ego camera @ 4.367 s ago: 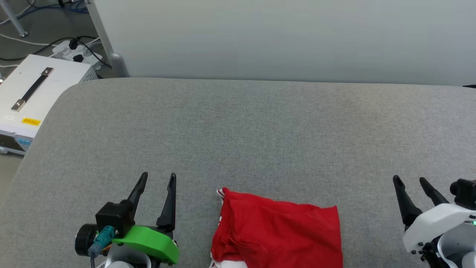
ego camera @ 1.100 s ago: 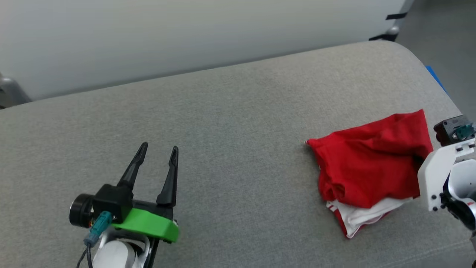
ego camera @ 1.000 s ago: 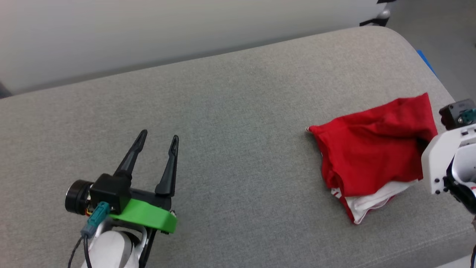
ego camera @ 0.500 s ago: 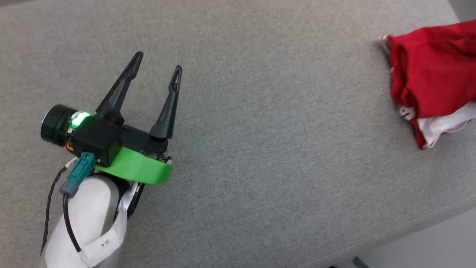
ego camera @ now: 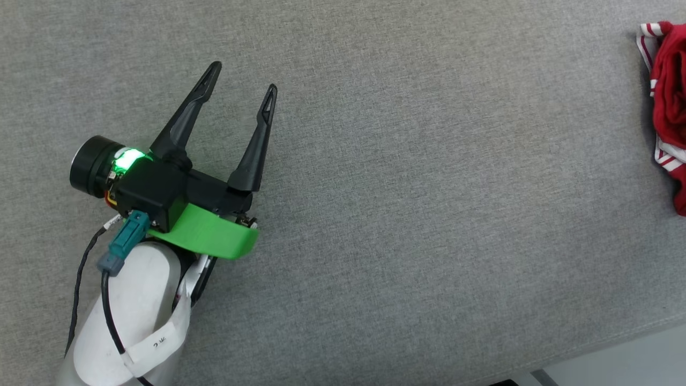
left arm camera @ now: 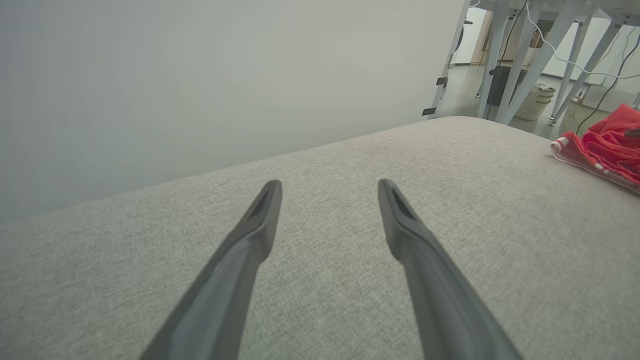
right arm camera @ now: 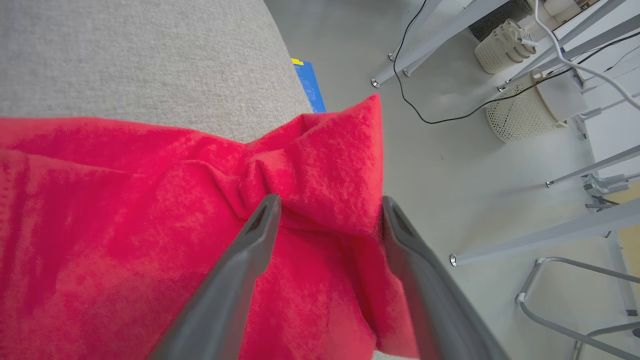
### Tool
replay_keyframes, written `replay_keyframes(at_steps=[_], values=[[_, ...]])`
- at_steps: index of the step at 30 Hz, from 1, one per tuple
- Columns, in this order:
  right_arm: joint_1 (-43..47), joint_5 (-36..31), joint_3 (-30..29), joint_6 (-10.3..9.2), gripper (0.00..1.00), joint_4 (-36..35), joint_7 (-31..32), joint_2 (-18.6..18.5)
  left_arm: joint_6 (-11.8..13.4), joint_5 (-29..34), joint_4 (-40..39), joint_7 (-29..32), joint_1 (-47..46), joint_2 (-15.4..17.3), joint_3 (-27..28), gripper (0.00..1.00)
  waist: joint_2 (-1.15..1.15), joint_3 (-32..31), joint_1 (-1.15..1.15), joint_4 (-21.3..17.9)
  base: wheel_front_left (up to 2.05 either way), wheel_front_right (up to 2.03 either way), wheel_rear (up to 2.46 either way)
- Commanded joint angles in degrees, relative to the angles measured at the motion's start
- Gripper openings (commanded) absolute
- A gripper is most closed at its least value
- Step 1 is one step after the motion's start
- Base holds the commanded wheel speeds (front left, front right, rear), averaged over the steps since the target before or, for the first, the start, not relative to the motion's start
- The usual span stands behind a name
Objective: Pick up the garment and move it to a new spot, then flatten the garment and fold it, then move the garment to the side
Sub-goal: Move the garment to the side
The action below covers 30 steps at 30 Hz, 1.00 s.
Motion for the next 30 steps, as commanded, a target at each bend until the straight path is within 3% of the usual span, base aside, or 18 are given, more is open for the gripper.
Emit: replay_keyframes(at_steps=[1, 7, 14, 24, 30], values=[[-0.6, -1.4, -1.6, -0.05, 1.00, -0.4, -1.4, 0.5, -0.1, -0.3, 0.4, -0.5, -0.5, -0.3, 0.0, 1.00, 0.00, -1.0, -0.01, 0.3, 0.00, 0.00, 0.00], [2.3, -5.9, -6.8, -0.05, 1.00, -3.4, -10.5, 4.0, 1.1, -1.6, 3.1, -1.9, 2.3, -1.4, 0.6, 1.00, 0.00, -6.5, -0.01, 1.1, 0.00, 0.00, 0.00], [10.9, -0.9, -5.3, -0.05, 1.00, -6.2, -19.2, 7.9, 3.8, -3.4, 6.4, -3.1, 7.8, -4.0, 2.0, 1.00, 0.00, -15.1, -0.01, 3.7, 0.00, 0.00, 0.00], [32.0, 11.1, 3.2, -0.05, 1.00, -21.9, -21.2, 12.6, 7.1, -4.4, 8.2, -3.4, 15.5, -6.8, 3.5, 1.00, 0.00, -25.0, -0.01, 9.3, 0.00, 0.00, 0.00], [42.3, 14.8, 8.5, -0.05, 1.00, -32.5, -20.1, 16.3, 8.1, -4.6, 8.7, -3.5, 18.7, -7.6, 4.1, 1.00, 0.00, -29.0, -0.01, 12.9, 0.00, 0.00, 0.00]])
